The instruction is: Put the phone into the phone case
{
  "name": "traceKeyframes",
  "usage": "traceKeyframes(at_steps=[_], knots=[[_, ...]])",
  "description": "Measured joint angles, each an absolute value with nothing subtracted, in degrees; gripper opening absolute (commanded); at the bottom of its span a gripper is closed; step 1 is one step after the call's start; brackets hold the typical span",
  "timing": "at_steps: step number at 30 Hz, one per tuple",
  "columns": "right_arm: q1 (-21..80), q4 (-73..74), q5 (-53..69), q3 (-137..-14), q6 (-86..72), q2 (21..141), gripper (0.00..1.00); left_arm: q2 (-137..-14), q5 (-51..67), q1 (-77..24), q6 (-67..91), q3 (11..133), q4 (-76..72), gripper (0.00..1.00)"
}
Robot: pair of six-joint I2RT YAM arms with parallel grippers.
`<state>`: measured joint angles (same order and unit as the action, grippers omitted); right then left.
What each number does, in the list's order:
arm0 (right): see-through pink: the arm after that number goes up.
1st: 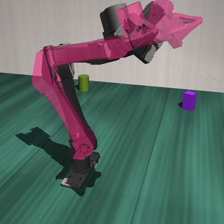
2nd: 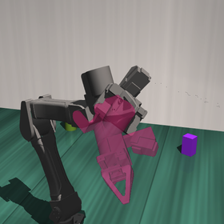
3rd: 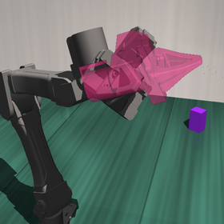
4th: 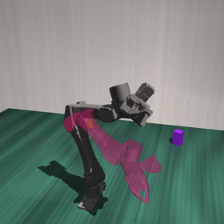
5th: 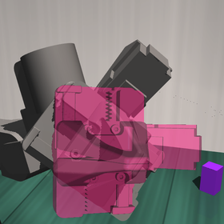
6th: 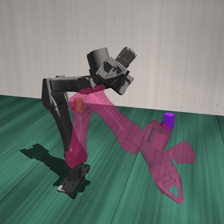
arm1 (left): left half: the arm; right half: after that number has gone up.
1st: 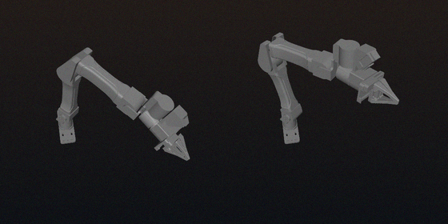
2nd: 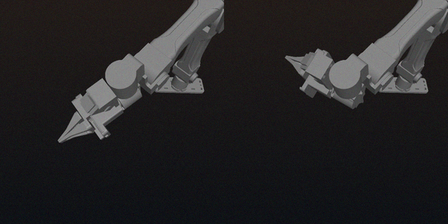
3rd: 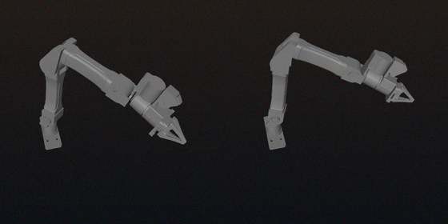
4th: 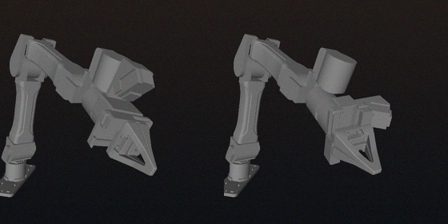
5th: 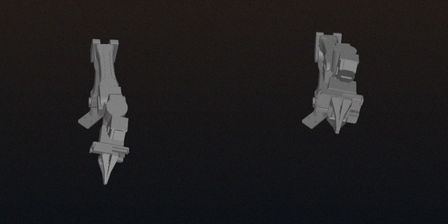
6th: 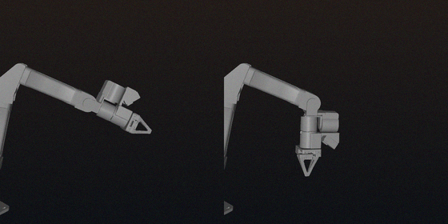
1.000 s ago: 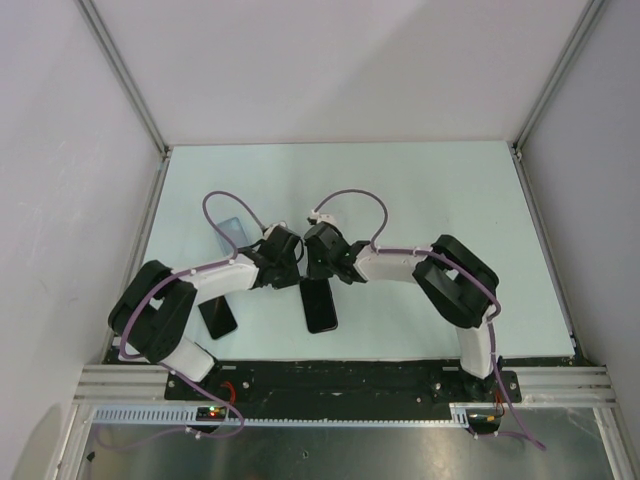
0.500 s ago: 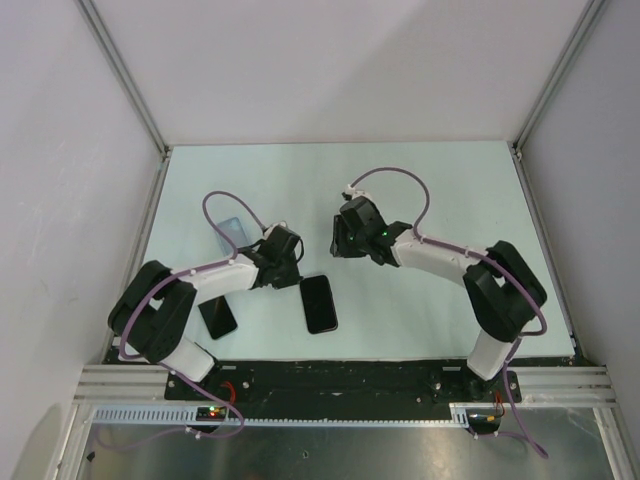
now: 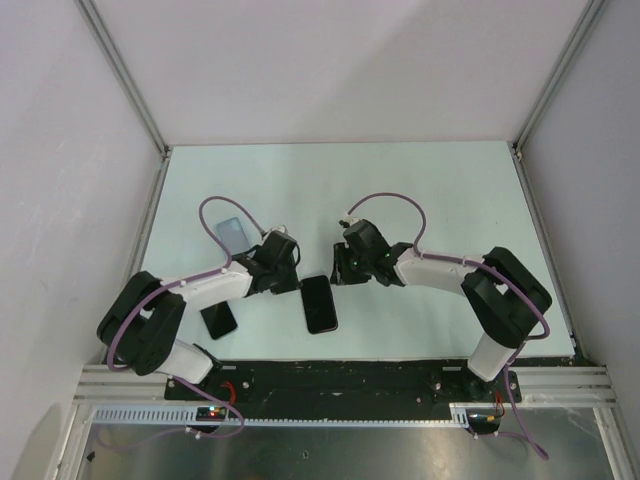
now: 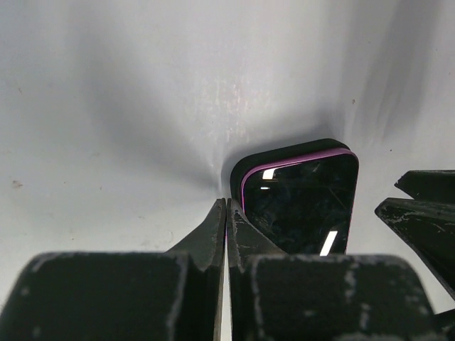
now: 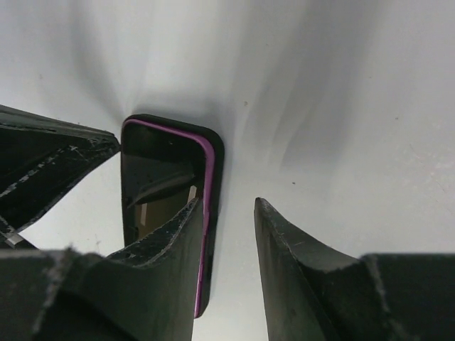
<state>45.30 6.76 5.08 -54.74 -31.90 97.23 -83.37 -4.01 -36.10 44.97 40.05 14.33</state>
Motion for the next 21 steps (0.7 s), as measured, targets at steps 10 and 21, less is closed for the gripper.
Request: traceKeyframes(at_steps=[10, 21], knots=[[46.9, 4.2, 5.4, -54.7, -32.5, 97.7, 0.33, -83.4, -4.0, -37.1, 45.0, 40.1, 14.3, 0.04], [47.3, 3.4, 4.8, -54.8, -34.1, 100.0, 0.22, -83.4, -4.0, -37.2, 45.0, 40.1, 14.3, 0.04]])
